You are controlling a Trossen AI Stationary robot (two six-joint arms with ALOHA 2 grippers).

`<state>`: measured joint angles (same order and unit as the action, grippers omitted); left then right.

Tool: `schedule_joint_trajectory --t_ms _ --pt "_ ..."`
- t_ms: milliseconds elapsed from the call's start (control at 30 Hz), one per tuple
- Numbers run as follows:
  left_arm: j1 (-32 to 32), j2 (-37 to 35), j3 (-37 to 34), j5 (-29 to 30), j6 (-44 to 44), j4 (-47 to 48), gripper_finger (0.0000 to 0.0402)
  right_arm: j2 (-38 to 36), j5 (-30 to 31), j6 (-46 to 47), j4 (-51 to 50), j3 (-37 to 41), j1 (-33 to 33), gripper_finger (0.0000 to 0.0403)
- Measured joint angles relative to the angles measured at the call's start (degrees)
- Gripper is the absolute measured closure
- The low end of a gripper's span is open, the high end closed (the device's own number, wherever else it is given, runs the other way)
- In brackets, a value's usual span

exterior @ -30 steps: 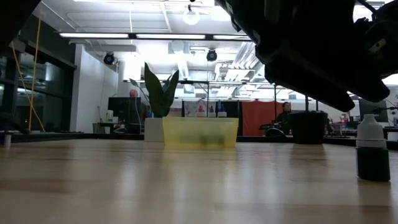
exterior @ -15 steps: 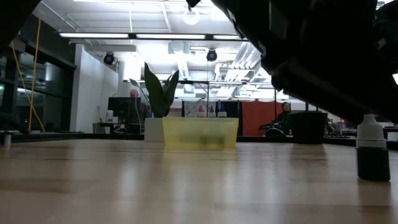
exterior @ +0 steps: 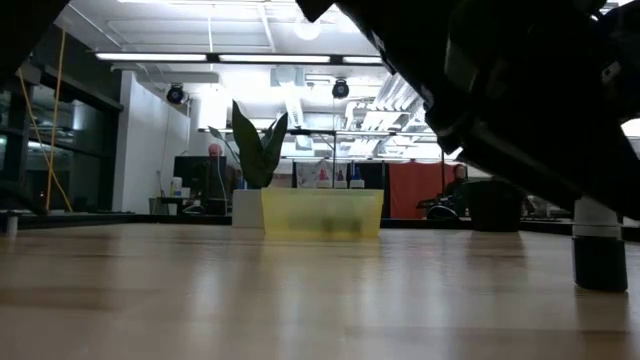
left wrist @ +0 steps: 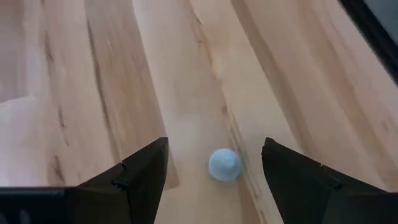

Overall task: Pick & Place food coloring
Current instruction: Put the small blue food coloring bottle into the yellow bin

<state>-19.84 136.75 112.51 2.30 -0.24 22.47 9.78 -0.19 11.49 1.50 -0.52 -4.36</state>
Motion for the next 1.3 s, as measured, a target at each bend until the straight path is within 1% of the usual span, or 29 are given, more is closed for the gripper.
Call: schedule_joint_trajectory --t_ms 167,233,533,767,933,1100,1200,1300 --pt "-0.10 0.37 -0.07 -0.27 -0.01 0.56 0.0156 0.01 0.00 0.01 0.02 -0.02 0.00 0.0402" --pt "-0.09 0.35 -0.05 -0.32 -0.01 0.25 0.0164 0.02 0.00 0.00 0.01 0.00 0.00 0.0402" --pt "-0.08 0.35 -0.05 -0.39 -0.10 0.43 0.0243 0.02 0.00 0.00 0.02 -0.01 0.02 0.0402" --pt "-0.08 0.35 -0.05 -0.41 -0.59 0.38 0.0282 0.01 0.00 0.00 0.01 -0.02 0.01 0.0402" --pt "-0.06 0.35 -0.05 -0.68 -3.01 0.33 0.0308 0.01 0.00 0.01 0.02 -0.02 0.01 0.0402" --pt "-0.06 0.30 -0.01 -1.52 -5.12 0.18 0.0347 0.00 0.00 0.01 0.02 -0.01 0.00 0.0402" --pt "0.11 0.30 1.65 -1.72 -8.12 1.78 0.0365 0.02 0.00 0.02 0.02 0.00 0.00 0.0402" --pt "0.53 0.25 4.71 -1.52 -11.48 4.05 0.0370 0.00 0.00 0.02 0.00 -0.02 0.00 0.0402"
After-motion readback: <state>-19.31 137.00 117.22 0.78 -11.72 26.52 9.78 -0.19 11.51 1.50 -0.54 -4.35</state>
